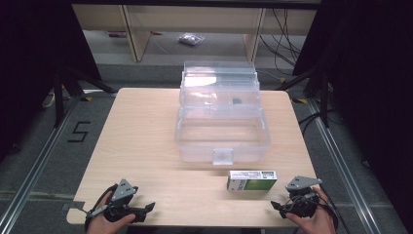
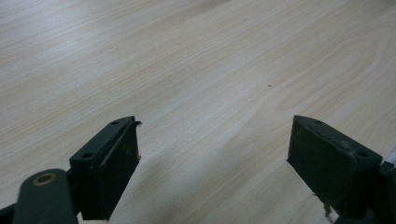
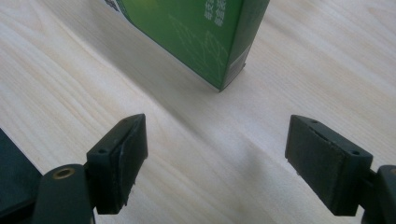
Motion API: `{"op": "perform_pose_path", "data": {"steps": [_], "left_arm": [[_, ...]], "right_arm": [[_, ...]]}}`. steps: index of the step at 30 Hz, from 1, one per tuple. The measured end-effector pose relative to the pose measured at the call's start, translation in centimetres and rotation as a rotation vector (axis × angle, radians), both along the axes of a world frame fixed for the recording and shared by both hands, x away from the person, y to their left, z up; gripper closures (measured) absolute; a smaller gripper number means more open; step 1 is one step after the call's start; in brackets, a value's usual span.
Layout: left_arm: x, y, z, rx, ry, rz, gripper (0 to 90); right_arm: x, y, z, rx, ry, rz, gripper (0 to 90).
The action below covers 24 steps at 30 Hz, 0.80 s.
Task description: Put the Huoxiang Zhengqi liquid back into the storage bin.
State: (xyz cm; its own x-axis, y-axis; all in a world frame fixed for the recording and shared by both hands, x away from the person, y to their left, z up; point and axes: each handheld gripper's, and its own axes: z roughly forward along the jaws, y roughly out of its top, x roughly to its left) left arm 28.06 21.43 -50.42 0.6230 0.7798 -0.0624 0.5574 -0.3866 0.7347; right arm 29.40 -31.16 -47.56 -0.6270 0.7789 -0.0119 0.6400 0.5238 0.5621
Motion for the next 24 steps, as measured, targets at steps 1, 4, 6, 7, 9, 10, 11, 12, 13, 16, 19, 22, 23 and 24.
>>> {"op": "perform_pose_path", "data": {"steps": [1,4,6,7,9,10,11,12,13,16,19,22,23,24], "left_arm": [[0.0,0.1,0.1,0.006,0.007,-0.004,15.7],[0.1,0.1,0.1,0.004,0.005,0.001,15.7],[0.0,0.1,0.0,-0.001,0.008,-0.006,15.7],[0.0,0.0,0.0,-0.009,-0.001,0.004,15.7],[0.0,0.1,0.1,-0.001,0.01,-0.008,15.7],[0.0,0.1,0.1,0.001,0.009,-0.008,15.7],[0.0,0.1,0.1,-0.002,0.008,-0.006,15.7],[0.0,0.0,0.0,-0.004,0.001,0.0,15.7],[0.0,0.0,0.0,-0.004,0.001,0.0,15.7],[0.0,0.0,0.0,-0.006,0.001,0.002,15.7],[0.0,0.1,0.1,0.0,0.007,-0.006,15.7],[0.0,-0.2,-0.1,-0.025,-0.002,0.014,15.7],[0.0,-0.1,-0.1,-0.018,-0.002,0.011,15.7],[0.0,-0.1,-0.1,-0.02,-0.002,0.01,15.7]], "right_arm": [[0.0,0.1,0.0,0.005,-0.007,-0.003,22.1],[0.2,-0.1,0.5,-0.022,-0.009,0.022,22.1],[0.1,0.0,1.0,-0.019,-0.003,0.008,22.1],[0.4,-0.1,1.6,-0.033,-0.019,0.029,22.2],[0.5,-0.1,2.4,-0.06,-0.016,0.06,22.7],[0.5,-0.1,2.4,-0.06,-0.016,0.06,22.7],[0.7,0.0,3.0,-0.062,-0.016,0.069,22.7],[0.7,0.0,3.1,-0.061,-0.026,0.076,22.7],[0.7,0.0,3.1,-0.061,-0.026,0.076,22.7],[1.1,0.2,3.8,-0.074,-0.04,0.104,23.2],[1.6,0.6,4.8,-0.087,-0.038,0.127,23.4],[1.8,0.9,5.3,-0.096,-0.038,0.141,23.6],[1.9,1.1,5.5,-0.099,-0.048,0.143,23.8],[2.1,1.1,5.8,-0.111,-0.048,0.154,23.8]]}}
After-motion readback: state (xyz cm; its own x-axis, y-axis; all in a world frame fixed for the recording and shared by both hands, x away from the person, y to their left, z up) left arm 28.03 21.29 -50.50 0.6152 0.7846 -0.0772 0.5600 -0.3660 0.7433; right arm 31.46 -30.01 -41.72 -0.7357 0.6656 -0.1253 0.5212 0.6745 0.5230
